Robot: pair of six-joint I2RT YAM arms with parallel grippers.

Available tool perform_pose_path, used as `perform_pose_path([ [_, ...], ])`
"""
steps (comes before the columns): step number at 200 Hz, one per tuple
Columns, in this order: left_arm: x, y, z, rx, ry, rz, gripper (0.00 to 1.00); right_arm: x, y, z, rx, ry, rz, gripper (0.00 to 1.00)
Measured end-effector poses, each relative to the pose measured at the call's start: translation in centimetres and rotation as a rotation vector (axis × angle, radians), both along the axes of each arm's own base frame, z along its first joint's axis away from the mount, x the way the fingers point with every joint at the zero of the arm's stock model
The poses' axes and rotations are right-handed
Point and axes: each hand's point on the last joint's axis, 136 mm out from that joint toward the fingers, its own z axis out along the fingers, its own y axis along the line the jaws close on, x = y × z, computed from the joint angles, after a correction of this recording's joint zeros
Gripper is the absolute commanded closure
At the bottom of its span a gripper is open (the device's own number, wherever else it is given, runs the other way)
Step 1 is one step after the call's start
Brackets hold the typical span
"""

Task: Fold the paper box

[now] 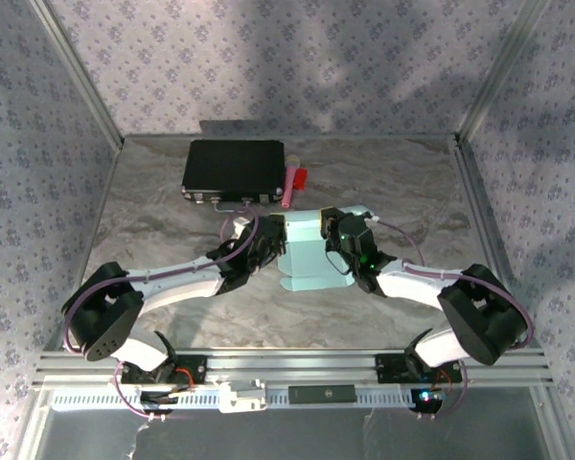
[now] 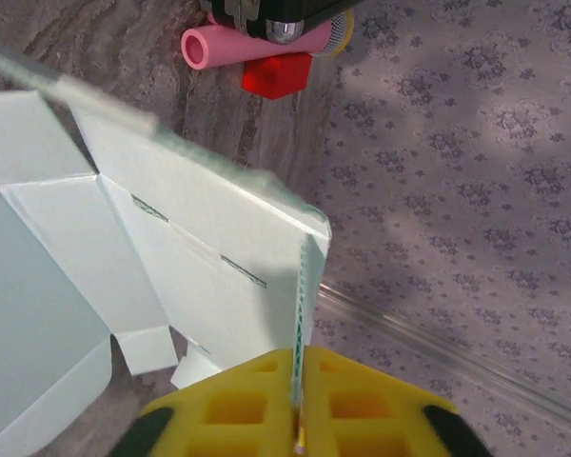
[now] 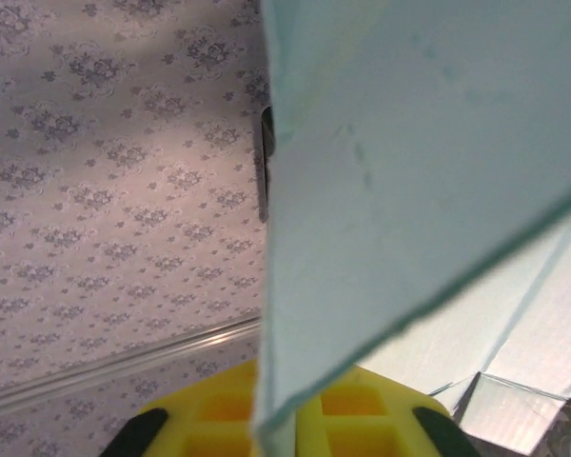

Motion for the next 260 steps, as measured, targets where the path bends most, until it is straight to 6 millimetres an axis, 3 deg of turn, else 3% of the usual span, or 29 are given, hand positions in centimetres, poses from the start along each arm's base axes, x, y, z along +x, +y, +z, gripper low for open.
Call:
perform_pose_path([
  [16,-0.4,-0.5,-0.2,0.007,0.012,-0.049,0.32,-0.1,-0.4,-0.4,-0.012,0.035,0.006,1.00],
  [29,-0.8,-0.5,-0.6,0.049,0.036,-0.105,0.25,-0.2,-1.0,-0.4,-0.028,0.077,0.012,1.00],
  [48,-0.9,0.6,0.8,0.187,0.036,-0.196,0.26,-0.1,-2.1,0.8,-0.034,0.112,0.012,1.00],
  [84,1.8,2.2,10.7,0.338,-0.169,-0.320,0.33,-0.1,-3.4,2.8,-0.023,0.141,0.020,1.00],
  [104,2.2,1.3,13.1,0.393,-0.254,-0.408,0.37,-0.2,-3.6,2.1,-0.024,0.179,0.038,1.00],
  [124,2.6,-0.8,12.6,0.450,-0.272,-0.512,0.38,-0.3,-3.7,1.2,-0.032,0.221,0.050,1.00],
  [145,2.6,-3.0,9.7,0.504,-0.236,-0.610,0.37,-0.2,-3.9,0.9,-0.030,0.238,0.054,1.00],
  [166,1.9,-4.1,6.5,0.548,-0.176,-0.679,0.37,-0.1,-4.0,0.9,-0.024,0.244,0.060,1.00],
  [186,1.2,-4.8,4.7,0.577,-0.139,-0.724,0.35,0.0,-3.9,0.7,-0.020,0.252,0.069,1.00],
  [221,0.7,-5.4,3.2,0.603,-0.101,-0.761,0.34,0.0,-3.8,0.5,-0.017,0.261,0.081,1.00],
  [260,0.5,-5.4,3.1,0.603,-0.098,-0.765,0.34,0.1,-3.7,0.3,-0.016,0.268,0.085,1.00],
])
